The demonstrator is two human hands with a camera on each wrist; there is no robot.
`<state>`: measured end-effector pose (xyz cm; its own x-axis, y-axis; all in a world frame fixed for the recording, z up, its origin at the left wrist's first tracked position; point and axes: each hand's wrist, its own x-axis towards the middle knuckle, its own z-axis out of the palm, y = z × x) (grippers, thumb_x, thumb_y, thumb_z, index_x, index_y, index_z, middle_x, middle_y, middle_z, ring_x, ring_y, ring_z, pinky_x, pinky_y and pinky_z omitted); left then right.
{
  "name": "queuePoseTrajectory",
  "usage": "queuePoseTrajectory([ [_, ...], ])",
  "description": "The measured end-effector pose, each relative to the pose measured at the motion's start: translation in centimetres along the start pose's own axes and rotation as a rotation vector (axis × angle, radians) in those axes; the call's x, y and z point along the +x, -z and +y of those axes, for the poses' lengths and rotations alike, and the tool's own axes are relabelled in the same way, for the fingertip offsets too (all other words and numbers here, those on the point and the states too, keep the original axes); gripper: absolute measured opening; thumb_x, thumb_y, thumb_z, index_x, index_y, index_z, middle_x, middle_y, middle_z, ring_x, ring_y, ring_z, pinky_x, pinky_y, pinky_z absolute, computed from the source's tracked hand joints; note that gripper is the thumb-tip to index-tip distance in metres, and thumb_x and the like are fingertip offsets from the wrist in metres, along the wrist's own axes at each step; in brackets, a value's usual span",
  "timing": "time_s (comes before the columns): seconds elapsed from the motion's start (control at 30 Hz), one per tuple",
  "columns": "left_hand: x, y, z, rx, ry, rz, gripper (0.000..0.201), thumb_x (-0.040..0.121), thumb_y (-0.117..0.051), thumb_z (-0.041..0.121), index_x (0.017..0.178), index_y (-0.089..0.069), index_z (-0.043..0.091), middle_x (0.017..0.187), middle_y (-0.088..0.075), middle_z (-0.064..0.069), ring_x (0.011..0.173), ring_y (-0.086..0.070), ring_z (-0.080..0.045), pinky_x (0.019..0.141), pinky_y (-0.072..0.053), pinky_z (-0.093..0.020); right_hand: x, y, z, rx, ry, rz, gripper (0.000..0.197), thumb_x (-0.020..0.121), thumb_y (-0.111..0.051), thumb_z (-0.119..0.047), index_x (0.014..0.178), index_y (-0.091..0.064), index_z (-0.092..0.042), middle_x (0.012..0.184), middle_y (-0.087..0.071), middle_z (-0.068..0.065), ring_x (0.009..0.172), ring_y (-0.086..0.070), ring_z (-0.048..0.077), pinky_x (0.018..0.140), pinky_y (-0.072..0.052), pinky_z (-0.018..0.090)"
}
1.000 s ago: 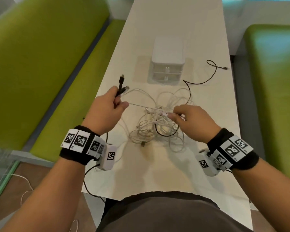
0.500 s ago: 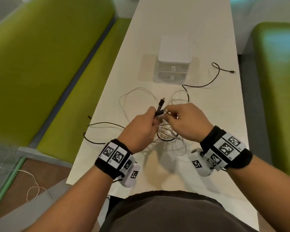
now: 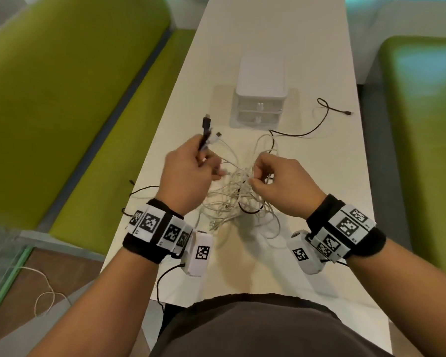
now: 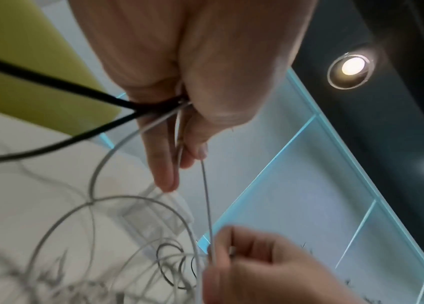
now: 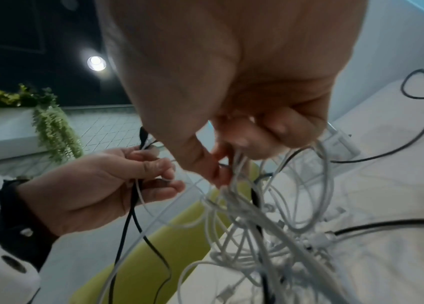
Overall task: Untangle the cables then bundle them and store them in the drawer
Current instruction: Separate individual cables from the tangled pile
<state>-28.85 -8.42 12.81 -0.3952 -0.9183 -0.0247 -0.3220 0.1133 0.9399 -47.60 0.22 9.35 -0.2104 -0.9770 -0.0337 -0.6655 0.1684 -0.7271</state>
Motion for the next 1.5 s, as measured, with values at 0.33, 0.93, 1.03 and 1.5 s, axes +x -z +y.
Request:
queuePoseTrajectory([
  [0.33, 0.0, 2.8, -1.2, 0.225, -0.258, 0.064, 0.016, 0.096, -0.062, 0.001, 0.084, -0.052, 0.0, 0.077, -0.067, 0.001, 0.071, -0.072, -0.011, 0.066, -0.06, -0.033, 0.1, 0.9, 0.4, -0.385, 0.043, -0.163, 0.005, 0.097, -0.054, -0.028, 0.093, -0.054, -0.031, 0.101, -0.059, -0.011, 0.085, -0.06, 0.024, 0.069, -0.051, 0.04],
  [0.93, 0.2, 0.9, -2.2, 0.796, -0.309, -0.09, 0.036, 0.083, -0.078, 0.025, 0.097, -0.049, 0.009, 0.117, -0.046, -0.011, 0.101, -0.045, -0.028, 0.09, -0.041, -0.038, 1.1, 0.5, 0.6, -0.118, 0.135, 0.02, 0.007, 0.09, -0.071, -0.016, 0.091, -0.077, -0.019, 0.086, -0.06, -0.005, 0.071, -0.052, 0.002, 0.068, -0.036, 0.009],
  [1.03, -0.5, -1.0, -1.1, 0.736, -0.512, -0.22, 0.035, 0.085, -0.074, 0.029, 0.102, -0.051, 0.009, 0.108, -0.052, -0.005, 0.095, -0.047, -0.023, 0.082, -0.042, -0.035, 1.1, 0.2, -0.2, -0.19, 0.203, -0.021, 0.007, 0.091, -0.069, -0.016, 0.09, -0.075, -0.015, 0.087, -0.056, -0.005, 0.076, -0.055, 0.014, 0.074, -0.041, 0.026],
  [1.5, 0.6, -0.2, 0.0, 0.488, -0.173, -0.186, 0.029, 0.091, -0.055, 0.011, 0.072, -0.037, 0.023, 0.065, -0.046, 0.002, 0.056, -0.042, -0.013, 0.053, -0.035, -0.028, -0.5, 2.6, 2.3, -0.256, 0.305, 0.05, 0.022, 0.08, -0.08, -0.037, 0.1, -0.076, -0.045, 0.099, -0.055, -0.013, 0.092, -0.043, 0.013, 0.08, -0.042, 0.042],
])
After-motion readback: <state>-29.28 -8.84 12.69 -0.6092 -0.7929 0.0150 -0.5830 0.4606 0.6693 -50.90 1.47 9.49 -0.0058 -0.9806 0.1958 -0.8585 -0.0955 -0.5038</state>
